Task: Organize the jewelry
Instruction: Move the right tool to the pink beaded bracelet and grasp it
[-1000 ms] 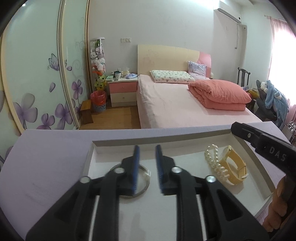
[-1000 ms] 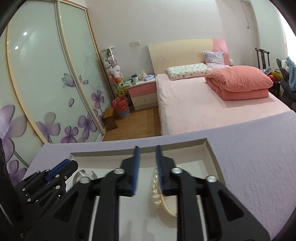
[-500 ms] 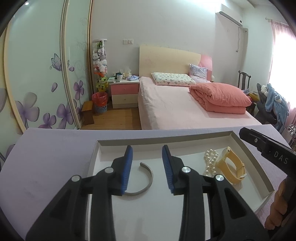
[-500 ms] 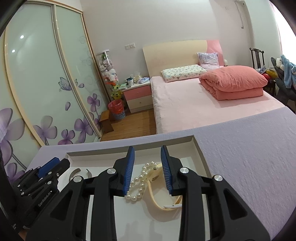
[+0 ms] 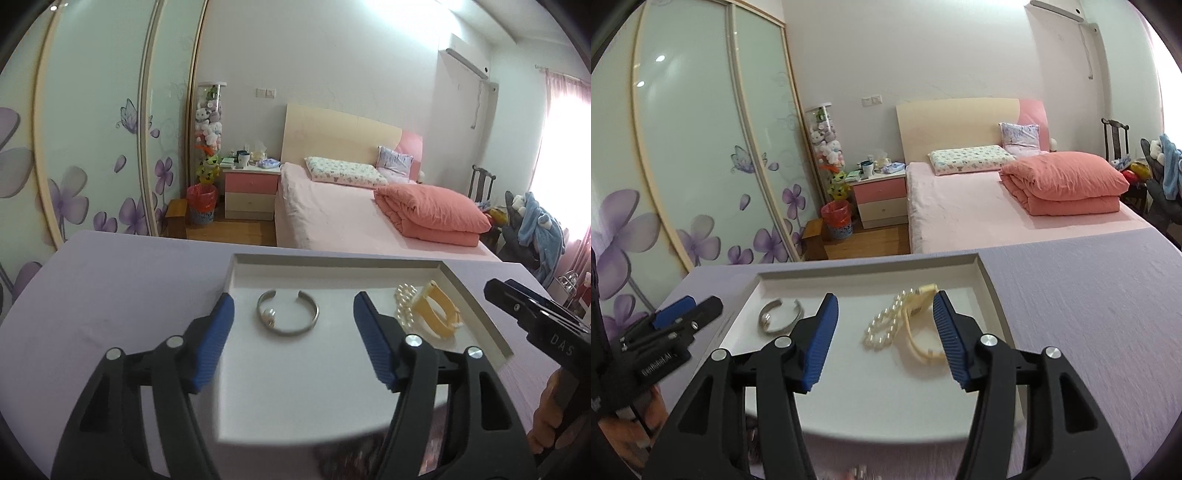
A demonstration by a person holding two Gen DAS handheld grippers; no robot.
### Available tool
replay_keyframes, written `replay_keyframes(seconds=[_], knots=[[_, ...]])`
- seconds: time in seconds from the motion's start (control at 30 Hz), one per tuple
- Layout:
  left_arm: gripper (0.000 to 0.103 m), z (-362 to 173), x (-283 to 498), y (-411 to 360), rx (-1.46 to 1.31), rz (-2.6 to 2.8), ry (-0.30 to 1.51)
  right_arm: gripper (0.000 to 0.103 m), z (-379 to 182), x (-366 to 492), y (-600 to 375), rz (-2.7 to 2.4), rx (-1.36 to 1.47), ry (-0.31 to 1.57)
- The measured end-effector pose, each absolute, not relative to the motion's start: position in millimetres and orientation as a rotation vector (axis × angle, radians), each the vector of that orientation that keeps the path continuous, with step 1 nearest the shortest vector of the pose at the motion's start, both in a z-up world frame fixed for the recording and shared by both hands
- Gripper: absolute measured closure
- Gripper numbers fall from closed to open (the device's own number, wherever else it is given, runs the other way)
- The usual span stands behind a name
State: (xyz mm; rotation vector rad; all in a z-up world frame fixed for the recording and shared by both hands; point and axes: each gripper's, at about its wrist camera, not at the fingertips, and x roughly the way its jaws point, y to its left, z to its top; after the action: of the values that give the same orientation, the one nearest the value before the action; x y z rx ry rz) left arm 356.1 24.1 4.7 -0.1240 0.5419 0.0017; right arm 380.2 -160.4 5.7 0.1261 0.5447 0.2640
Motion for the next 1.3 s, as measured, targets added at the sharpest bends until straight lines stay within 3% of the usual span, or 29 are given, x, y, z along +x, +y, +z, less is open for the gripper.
replay_keyframes(seconds=[0.27,0.67,0.9,1.17,1.23,1.3], knots=[[0.032,1,277,39,-0.109,0.029,0.515,0.047,-3,323,-176,0.274,0.108,0.559],[0.026,-15,200,45,-0.089,0.083,0.511,0.048,-48,286,-178,0.257,0.097,0.739],[0.026,-16,199,47,-0.083,0.087,0.517,0.063,-62,294,-162,0.248,0.024,0.814],[0.026,-19,201,44,-0.083,0.088,0.533,0.067,-74,303,-155,0.247,-0.013,0.882],[0.026,-19,203,44,-0.086,0.086,0.538,0.071,-74,302,-153,0.244,-0.032,0.883],[0.026,-20,204,44,-0.091,0.083,0.542,0.084,-74,301,-153,0.247,-0.045,0.883]])
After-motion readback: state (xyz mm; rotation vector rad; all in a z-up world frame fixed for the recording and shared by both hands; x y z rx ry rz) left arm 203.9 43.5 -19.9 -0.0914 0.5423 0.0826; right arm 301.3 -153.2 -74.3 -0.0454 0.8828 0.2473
